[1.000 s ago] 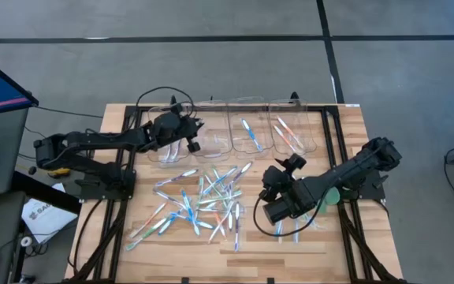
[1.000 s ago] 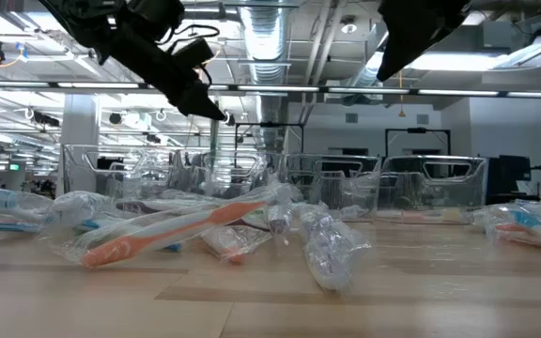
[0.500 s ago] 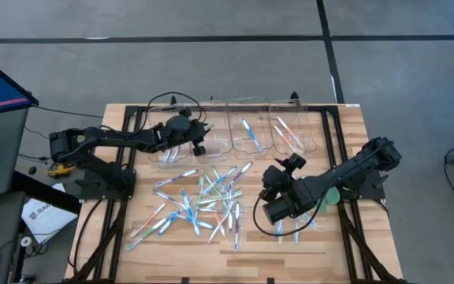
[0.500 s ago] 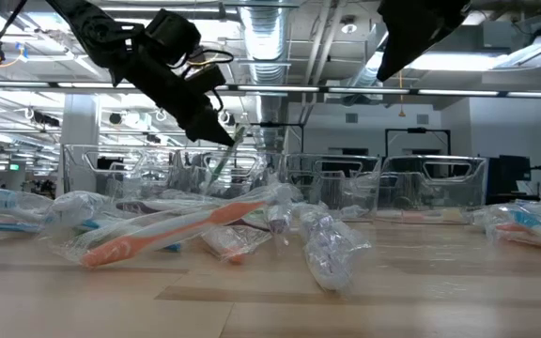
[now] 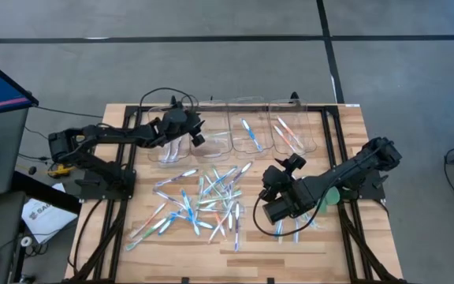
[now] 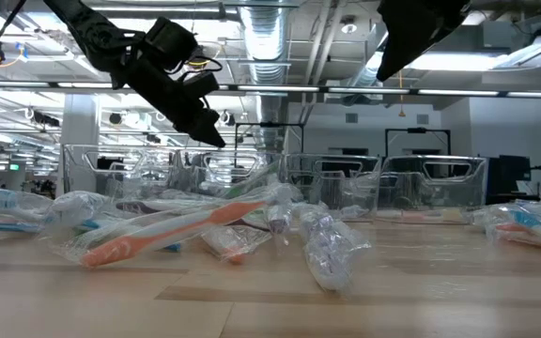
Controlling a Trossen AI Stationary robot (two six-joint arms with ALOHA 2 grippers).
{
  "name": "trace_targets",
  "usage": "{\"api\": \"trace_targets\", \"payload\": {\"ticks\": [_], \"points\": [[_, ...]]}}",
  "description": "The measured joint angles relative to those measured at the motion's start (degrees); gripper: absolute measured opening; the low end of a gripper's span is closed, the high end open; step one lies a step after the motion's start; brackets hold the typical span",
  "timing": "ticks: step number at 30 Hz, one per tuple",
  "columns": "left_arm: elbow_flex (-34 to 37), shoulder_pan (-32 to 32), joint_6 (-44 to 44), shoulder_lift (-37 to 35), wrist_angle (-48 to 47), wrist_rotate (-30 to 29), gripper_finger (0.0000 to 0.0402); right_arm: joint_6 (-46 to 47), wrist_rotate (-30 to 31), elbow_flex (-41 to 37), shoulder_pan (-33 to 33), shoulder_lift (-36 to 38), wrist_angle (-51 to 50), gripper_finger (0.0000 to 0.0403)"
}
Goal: Pick & Place Toothbrushes
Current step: Put the blue toothbrush into the middle right transparent bin
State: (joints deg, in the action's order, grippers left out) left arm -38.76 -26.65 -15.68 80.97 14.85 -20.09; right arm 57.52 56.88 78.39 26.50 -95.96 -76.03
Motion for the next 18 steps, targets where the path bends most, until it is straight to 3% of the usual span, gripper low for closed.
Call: {"api": "trace_targets", "payload": {"ticks": [8, 18], "points": [[0.0, 3.0, 0.1, -1.1, 0.0, 0.1, 0.0149, 0.0, 0.0, 0.0, 0.0, 0.0, 0.0, 0.0246], [0.0, 12.1, -0.5, -10.4, -0.1, 0.4, 0.013, 0.0, 0.0, 0.0, 0.1, 0.0, 0.0, 0.0246]]}}
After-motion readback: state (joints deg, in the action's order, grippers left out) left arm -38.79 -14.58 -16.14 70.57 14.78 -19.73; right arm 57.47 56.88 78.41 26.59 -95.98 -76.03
